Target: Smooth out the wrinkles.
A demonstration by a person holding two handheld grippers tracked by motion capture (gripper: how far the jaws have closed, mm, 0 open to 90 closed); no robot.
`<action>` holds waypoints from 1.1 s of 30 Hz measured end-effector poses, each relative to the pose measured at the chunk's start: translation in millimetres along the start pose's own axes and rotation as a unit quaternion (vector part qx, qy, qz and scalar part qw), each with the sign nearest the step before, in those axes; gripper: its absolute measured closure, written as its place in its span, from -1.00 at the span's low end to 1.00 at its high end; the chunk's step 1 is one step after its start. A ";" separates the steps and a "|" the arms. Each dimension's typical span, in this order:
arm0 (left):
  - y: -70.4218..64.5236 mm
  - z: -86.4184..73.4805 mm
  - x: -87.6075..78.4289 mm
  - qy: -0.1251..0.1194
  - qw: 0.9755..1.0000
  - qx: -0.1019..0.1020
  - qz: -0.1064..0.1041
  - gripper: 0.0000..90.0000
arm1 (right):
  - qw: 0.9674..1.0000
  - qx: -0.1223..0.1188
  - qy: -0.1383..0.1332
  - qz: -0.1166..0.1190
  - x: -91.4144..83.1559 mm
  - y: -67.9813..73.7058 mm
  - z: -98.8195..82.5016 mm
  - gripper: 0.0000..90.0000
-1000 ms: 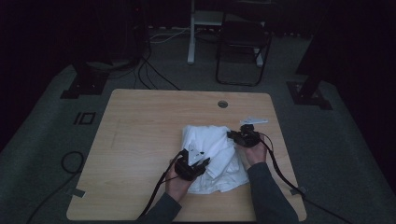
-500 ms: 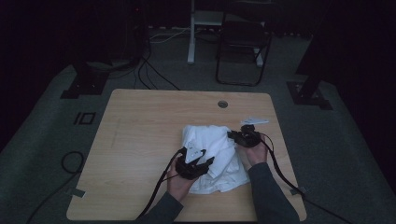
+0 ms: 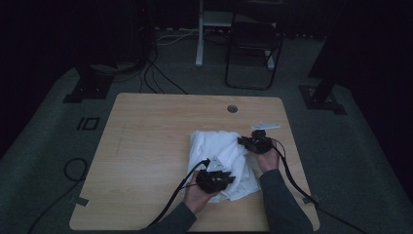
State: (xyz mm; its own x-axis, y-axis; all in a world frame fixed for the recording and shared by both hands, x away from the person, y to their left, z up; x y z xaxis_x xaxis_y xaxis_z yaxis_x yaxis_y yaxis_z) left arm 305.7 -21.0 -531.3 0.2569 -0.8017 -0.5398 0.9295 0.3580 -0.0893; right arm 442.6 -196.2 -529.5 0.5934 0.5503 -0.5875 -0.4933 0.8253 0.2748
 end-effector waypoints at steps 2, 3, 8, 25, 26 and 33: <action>-8.0 4.0 -2.7 -0.013 0.999 0.009 -0.036 0.58 | 1.000 -0.001 0.002 -0.002 -0.2 -0.5 -0.4 0.82; -10.1 6.2 -5.7 -0.020 0.999 0.014 -0.043 0.50 | 1.000 -0.002 0.002 -0.003 -0.5 -0.9 -0.7 0.81; 6.7 11.3 -33.9 -0.049 0.998 0.021 0.013 0.28 | 1.000 -0.003 0.003 -0.014 -5.9 -2.7 -1.7 0.61; 77.9 -26.3 -49.5 0.004 0.985 -0.045 0.168 0.19 | 0.997 -0.052 0.051 0.017 -48.5 40.2 -67.1 0.66; 78.0 -26.7 -48.6 0.005 0.984 -0.045 0.170 0.19 | 0.997 -0.056 0.056 0.002 -51.1 35.9 -69.9 0.73; 80.2 -29.9 -47.8 -0.002 0.984 -0.058 0.166 0.18 | 0.997 -0.010 0.027 -0.068 -72.3 8.4 -74.1 0.32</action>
State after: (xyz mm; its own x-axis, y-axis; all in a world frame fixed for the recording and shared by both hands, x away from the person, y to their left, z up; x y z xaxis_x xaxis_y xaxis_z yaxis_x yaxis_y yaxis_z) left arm 360.0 60.3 -537.7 0.5429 -0.6334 -0.5514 0.7577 0.6525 -0.0036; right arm 348.5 -238.4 -541.1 0.6213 0.4249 -0.6584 -0.4237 0.8890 0.1738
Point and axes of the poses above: each handheld gripper's, and its own axes: x roughly forward along the jaws, z roughly out of its top, y roughly to its left, the point moved 3 cm from there along x, roughly forward along the jaws, and after that the axes turned 9 degrees about x, right-handed, at the moved point
